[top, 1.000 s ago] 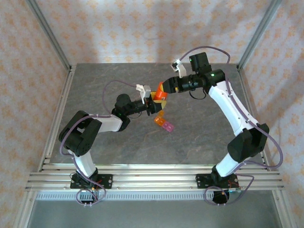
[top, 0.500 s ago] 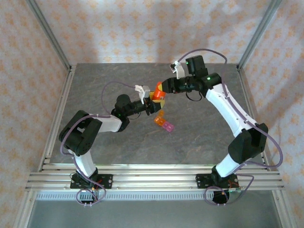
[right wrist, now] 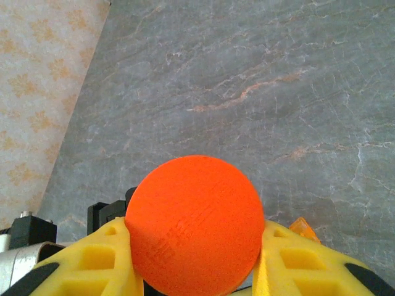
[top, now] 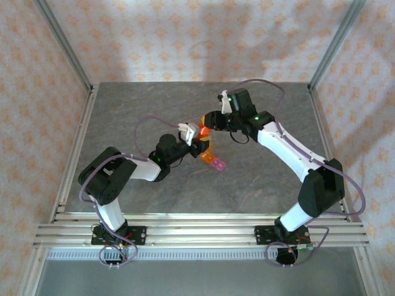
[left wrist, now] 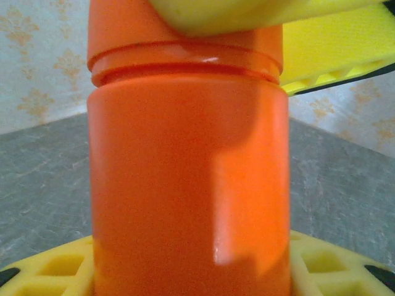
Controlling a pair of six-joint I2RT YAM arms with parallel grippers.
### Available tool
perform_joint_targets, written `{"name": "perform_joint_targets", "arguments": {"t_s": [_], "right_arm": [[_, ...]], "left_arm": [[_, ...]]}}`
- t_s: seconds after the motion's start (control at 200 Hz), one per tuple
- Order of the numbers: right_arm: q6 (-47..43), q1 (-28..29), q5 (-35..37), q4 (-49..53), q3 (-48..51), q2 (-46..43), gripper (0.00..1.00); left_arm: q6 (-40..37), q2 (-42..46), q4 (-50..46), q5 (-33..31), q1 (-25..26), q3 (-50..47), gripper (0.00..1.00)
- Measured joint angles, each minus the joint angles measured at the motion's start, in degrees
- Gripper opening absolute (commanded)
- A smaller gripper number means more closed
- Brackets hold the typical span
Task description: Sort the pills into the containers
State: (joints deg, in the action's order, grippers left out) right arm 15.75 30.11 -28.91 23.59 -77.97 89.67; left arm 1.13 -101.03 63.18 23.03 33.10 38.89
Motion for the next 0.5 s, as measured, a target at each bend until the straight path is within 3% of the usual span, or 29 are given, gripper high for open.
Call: {"name": "perform_joint_targets", "arguments": {"t_s": [0.5], "right_arm": [[0.1,0.6,0.8,2.6,-3.4,0.4,0.49]], "left_arm": [[-1.3,0.5,1.8,-2.1,0.4,0.0,0.00]]}}
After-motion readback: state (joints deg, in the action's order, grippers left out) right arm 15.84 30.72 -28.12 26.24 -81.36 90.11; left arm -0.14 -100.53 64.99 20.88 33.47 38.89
